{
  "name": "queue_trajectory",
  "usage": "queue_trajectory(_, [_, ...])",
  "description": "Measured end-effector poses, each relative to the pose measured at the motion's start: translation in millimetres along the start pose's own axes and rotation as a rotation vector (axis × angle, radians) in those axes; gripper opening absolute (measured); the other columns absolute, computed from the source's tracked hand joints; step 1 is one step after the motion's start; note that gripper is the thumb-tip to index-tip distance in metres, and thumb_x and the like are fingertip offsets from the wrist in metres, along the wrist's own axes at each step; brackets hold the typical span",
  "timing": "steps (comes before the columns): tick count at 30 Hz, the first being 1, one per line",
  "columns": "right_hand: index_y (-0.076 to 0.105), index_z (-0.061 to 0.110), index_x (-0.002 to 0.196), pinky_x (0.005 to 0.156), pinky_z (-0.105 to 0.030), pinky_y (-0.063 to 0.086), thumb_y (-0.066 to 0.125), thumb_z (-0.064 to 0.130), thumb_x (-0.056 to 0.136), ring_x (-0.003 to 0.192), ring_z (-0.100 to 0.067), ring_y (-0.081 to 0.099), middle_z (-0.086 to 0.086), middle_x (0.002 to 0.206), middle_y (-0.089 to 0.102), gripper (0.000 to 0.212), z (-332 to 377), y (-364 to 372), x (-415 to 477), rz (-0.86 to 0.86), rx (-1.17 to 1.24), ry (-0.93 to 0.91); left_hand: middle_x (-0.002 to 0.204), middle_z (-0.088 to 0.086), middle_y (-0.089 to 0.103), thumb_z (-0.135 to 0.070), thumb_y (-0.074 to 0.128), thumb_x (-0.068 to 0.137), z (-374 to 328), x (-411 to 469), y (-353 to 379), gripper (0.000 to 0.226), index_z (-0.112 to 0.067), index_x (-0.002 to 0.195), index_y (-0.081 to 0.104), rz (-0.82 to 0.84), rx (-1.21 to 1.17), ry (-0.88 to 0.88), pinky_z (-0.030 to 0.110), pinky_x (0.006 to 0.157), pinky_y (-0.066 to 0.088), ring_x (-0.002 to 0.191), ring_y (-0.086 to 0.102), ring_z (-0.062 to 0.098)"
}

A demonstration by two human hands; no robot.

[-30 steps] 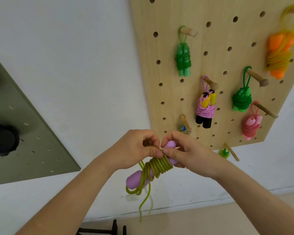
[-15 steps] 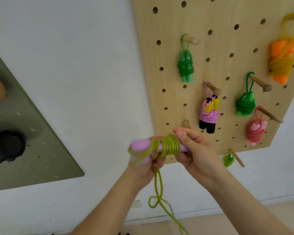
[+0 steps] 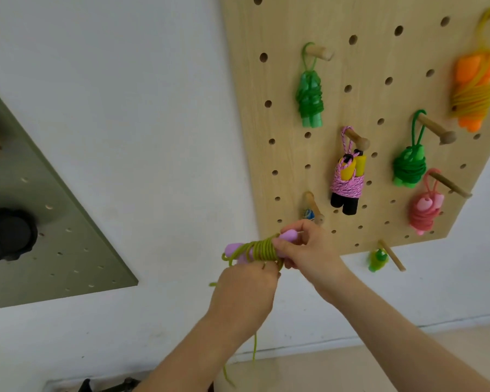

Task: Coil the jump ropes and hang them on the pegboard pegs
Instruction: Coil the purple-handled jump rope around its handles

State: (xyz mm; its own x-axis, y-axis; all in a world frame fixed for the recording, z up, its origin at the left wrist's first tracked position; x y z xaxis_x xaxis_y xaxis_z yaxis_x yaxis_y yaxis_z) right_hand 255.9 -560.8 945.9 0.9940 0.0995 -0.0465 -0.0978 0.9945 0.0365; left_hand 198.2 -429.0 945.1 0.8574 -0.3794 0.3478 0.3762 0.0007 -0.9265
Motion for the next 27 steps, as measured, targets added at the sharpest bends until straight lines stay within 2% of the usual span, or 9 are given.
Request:
queue_trajectory(3, [0.059, 0.018, 0.085, 0.058, -0.028, 0.050, 0.076, 0.012, 0.078, 0.059, -0.012, 0.055, -0.008, 0.082, 0.066, 0.019, -2, 5, -2, -0.026, -0.254, -0.137, 0.051, -0.004, 0.055, -0.019, 0.090, 0.048, 6, 1, 0, 0.029, -0.019, 0.063, 0.065, -0.011, 0.129, 0.127, 0.021, 0.036, 0.022, 0.038, 0.050, 0.014])
queue_trajectory(7, [0.063, 0.020, 0.086, 0.059, -0.025, 0.050, 0.075, 0.011, 0.080, 0.064, -0.014, 0.057, -0.002, 0.081, 0.064, 0.016, -10, -6, -7, 0.043, -0.333, -0.186, 0.062, -0.006, 0.063, -0.035, 0.081, 0.073, 16, 1, -16, 0.018, -0.021, 0.073, 0.069, 0.014, 0.021, 0.191, 0.022, 0.044, 0.041, 0.052, 0.060, 0.014])
queue_trajectory(10, [0.066, 0.020, 0.087, 0.059, -0.014, 0.045, 0.073, 0.007, 0.081, 0.062, -0.002, 0.054, 0.005, 0.077, 0.062, 0.016, -11, -21, -8, 0.061, -0.436, -0.266, 0.088, -0.005, 0.068, -0.046, 0.050, 0.095, 27, 10, -40, 0.028, -0.026, 0.104, 0.067, 0.225, -0.132, 0.056, 0.027, 0.068, 0.044, 0.080, 0.062, 0.015])
queue_trajectory(13, [0.062, 0.033, 0.080, 0.061, -0.009, 0.040, 0.071, 0.007, 0.081, 0.066, 0.001, 0.052, 0.013, 0.073, 0.060, 0.027, -13, -33, -11, 0.090, -0.649, -0.383, 0.078, -0.010, 0.069, -0.048, 0.062, 0.086, 38, 16, -58, 0.025, -0.029, 0.096, 0.074, 0.298, -0.419, -0.111, 0.021, 0.068, 0.045, 0.071, 0.059, 0.005])
queue_trajectory(15, [0.062, 0.036, 0.079, 0.060, -0.011, 0.038, 0.068, 0.007, 0.083, 0.064, -0.005, 0.051, 0.013, 0.072, 0.060, 0.030, -11, -40, -15, 0.146, -0.663, -0.416, 0.082, -0.011, 0.071, -0.048, 0.064, 0.084, 43, 24, -62, 0.024, -0.029, 0.094, 0.075, 0.297, -0.422, -0.096, 0.023, 0.074, 0.048, 0.076, 0.061, 0.004])
queue_trajectory(18, [0.066, 0.028, 0.082, 0.060, -0.020, 0.043, 0.066, 0.008, 0.087, 0.064, -0.009, 0.052, 0.011, 0.069, 0.062, 0.021, 5, -43, -23, 0.276, -0.619, -0.493, 0.080, -0.008, 0.071, -0.044, 0.059, 0.089, 49, 38, -58, 0.022, -0.030, 0.094, 0.075, 0.273, -0.402, -0.004, 0.033, 0.075, 0.049, 0.077, 0.062, 0.009])
queue_trajectory(22, [0.071, 0.017, 0.093, 0.060, -0.035, 0.048, 0.064, 0.008, 0.091, 0.065, -0.024, 0.056, -0.004, 0.072, 0.066, 0.011, 31, -57, -31, 0.436, -0.288, -0.424, 0.059, -0.014, 0.062, -0.039, 0.061, 0.088, 49, 51, -52, 0.016, -0.033, 0.076, 0.071, 0.287, -0.684, -0.092, 0.022, 0.061, 0.044, 0.062, 0.057, 0.010])
queue_trajectory(24, [0.072, 0.019, 0.097, 0.059, -0.034, 0.049, 0.069, 0.021, 0.087, 0.067, -0.029, 0.057, -0.005, 0.077, 0.068, 0.010, 37, -66, -31, 0.461, -0.155, -0.383, 0.052, -0.013, 0.056, -0.040, 0.060, 0.086, 41, 52, -50, 0.019, -0.033, 0.070, 0.068, 0.291, -0.882, -0.127, 0.018, 0.054, 0.039, 0.051, 0.048, 0.007])
queue_trajectory(27, [0.074, 0.019, 0.096, 0.058, -0.023, 0.050, 0.079, 0.044, 0.074, 0.069, -0.015, 0.060, -0.003, 0.082, 0.069, 0.033, 36, -75, -22, 0.485, 0.058, -0.290, 0.050, -0.007, 0.045, -0.041, 0.054, 0.084, 24, 46, -43, 0.033, -0.017, 0.066, 0.065, 0.319, -1.208, -0.206, 0.017, 0.049, 0.032, 0.047, 0.036, 0.007])
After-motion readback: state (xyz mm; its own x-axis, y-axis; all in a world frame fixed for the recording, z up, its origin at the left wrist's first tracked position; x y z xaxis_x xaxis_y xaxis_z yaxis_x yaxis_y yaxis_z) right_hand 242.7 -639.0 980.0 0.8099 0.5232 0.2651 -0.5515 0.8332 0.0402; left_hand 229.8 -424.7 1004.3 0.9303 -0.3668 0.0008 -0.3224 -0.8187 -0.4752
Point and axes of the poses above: each hand's wrist, its own x-axis towards the middle knuckle, its own y-axis out of the palm, z = x × y, the point moved 1 cm from there along x, towards the middle knuckle
